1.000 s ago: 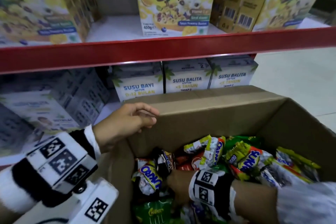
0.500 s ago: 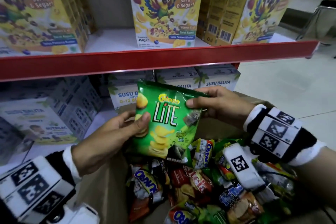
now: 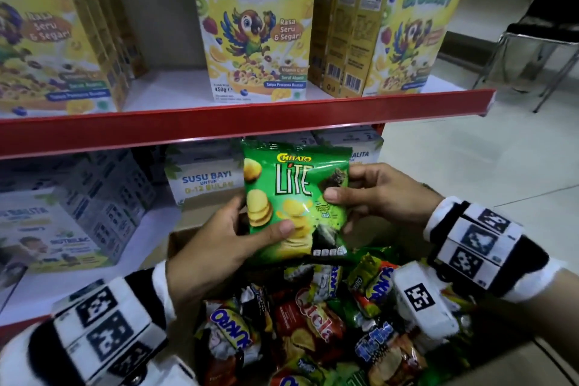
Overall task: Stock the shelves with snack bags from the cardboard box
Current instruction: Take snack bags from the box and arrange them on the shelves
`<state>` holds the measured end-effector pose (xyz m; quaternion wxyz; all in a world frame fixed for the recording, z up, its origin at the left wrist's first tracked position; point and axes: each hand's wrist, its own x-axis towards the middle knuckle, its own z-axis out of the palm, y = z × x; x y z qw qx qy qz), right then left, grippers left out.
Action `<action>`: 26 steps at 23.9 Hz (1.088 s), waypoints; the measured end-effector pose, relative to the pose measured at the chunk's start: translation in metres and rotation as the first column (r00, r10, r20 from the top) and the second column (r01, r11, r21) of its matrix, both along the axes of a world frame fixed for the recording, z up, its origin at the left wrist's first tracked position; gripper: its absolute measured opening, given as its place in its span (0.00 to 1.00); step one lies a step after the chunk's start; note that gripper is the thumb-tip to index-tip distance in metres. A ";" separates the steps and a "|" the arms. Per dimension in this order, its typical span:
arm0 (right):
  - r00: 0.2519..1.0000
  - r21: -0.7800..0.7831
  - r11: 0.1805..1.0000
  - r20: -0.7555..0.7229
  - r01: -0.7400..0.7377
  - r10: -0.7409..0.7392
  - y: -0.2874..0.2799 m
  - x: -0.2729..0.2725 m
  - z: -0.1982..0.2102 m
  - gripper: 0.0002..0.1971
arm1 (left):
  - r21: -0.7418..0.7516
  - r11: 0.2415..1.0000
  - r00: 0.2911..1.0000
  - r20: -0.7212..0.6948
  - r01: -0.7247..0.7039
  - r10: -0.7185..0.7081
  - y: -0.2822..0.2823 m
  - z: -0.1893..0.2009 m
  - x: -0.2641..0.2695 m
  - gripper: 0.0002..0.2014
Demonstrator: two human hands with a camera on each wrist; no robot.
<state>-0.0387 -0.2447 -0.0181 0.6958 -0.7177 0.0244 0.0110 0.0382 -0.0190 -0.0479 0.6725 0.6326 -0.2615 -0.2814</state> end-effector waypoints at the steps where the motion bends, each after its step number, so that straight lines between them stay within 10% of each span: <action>1: 1.000 0.000 1.000 -0.015 0.006 -0.006 -0.005 -0.003 0.001 0.10 | -0.007 1.000 1.000 0.020 -0.008 0.008 -0.004 0.000 -0.001 0.29; 4: 0.984 -0.051 0.994 -0.139 0.102 -0.108 -0.028 -0.011 0.000 0.25 | -0.022 0.997 0.995 0.058 -0.077 0.078 -0.011 -0.003 -0.001 0.29; 6: 0.957 -0.336 0.933 -0.203 0.133 -0.210 -0.050 -0.015 -0.012 0.18 | -0.028 0.992 0.991 0.045 -0.124 0.125 -0.013 -0.005 0.001 0.28; 8: 0.924 -0.778 0.626 -0.272 -0.047 -0.269 -0.073 -0.022 -0.034 0.12 | -0.035 0.990 0.990 0.033 -0.136 0.137 -0.013 -0.007 0.003 0.27; 10: 0.871 -0.890 0.392 -0.370 -0.233 -0.323 -0.084 -0.026 -0.063 0.15 | -0.046 0.991 0.992 0.015 -0.123 0.124 -0.012 -0.007 0.003 0.27; 16: 0.796 -0.824 0.427 -0.520 -0.372 -0.311 -0.070 -0.021 -0.120 0.30 | -0.077 0.993 0.996 -0.004 -0.093 0.093 -0.011 -0.009 0.004 0.30; 20: 0.842 -0.882 0.308 -0.447 -0.358 -0.302 -0.068 -0.017 -0.126 0.20 | -0.092 0.992 0.997 0.006 -0.081 0.082 -0.011 -0.012 0.005 0.45; 26: 0.949 -0.936 0.345 -0.165 -0.065 -0.269 -0.077 -0.017 -0.059 0.17 | -0.059 0.982 0.981 0.064 -0.177 0.180 -0.006 -0.009 0.008 0.25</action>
